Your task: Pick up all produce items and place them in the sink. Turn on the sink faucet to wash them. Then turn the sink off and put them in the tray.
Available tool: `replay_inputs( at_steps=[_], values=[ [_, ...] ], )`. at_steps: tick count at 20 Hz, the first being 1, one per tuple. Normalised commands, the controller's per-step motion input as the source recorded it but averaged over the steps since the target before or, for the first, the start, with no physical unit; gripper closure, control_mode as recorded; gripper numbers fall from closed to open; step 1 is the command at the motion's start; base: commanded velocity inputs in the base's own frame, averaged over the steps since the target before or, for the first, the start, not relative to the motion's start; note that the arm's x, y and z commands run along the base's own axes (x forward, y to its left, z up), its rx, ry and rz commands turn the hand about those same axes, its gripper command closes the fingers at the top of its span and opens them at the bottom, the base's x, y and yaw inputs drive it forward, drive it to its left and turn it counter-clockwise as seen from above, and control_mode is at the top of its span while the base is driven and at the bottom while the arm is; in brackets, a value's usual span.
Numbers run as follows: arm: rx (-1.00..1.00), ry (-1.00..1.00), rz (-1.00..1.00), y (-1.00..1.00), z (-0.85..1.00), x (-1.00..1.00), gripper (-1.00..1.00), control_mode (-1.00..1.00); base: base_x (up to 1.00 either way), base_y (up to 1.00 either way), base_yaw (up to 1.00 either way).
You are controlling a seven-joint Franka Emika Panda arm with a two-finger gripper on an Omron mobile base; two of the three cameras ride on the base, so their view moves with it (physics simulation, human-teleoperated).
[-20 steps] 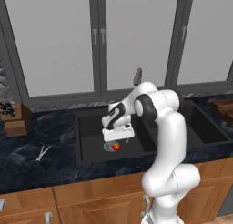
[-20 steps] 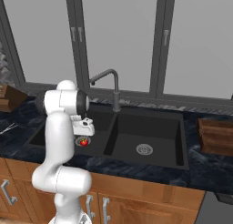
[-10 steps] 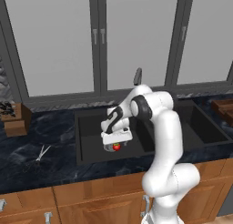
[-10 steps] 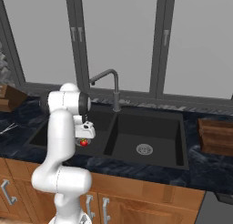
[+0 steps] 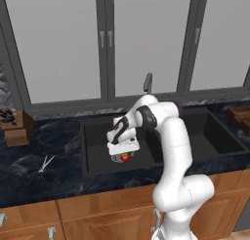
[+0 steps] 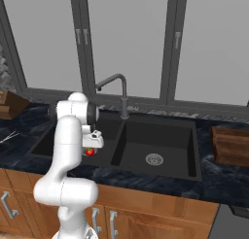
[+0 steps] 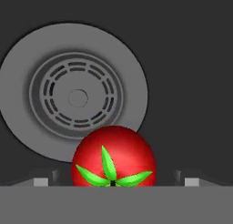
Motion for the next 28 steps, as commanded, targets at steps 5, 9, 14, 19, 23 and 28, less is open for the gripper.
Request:
replay_inputs(
  at_steps=[5, 9, 14, 19, 23, 28],
  values=[
    [0.0, 0.0, 0.02, 0.0, -0.27, 0.26, -1.0, -1.0, 0.0, 0.0, 0.0],
    [0.0, 0.0, 0.03, 0.0, -0.07, -0.14, 1.0, -1.0, 0.0, 0.0, 0.0],
    [0.0, 0.0, 0.0, 0.0, -0.01, -0.26, 1.0, -1.0, 0.0, 0.0, 0.0],
    [0.0, -0.05, 0.0, 0.0, 0.34, -0.39, 1.0, -1.0, 0.0, 0.0, 0.0],
    [0.0, -0.24, 0.0, 0.0, 1.0, -0.46, 1.0, -1.0, 0.0, 0.0, 0.0],
    [0.0, -0.3, 0.0, 0.0, 1.0, -0.48, 1.0, -1.0, 0.0, 0.0, 0.0]
  ],
)
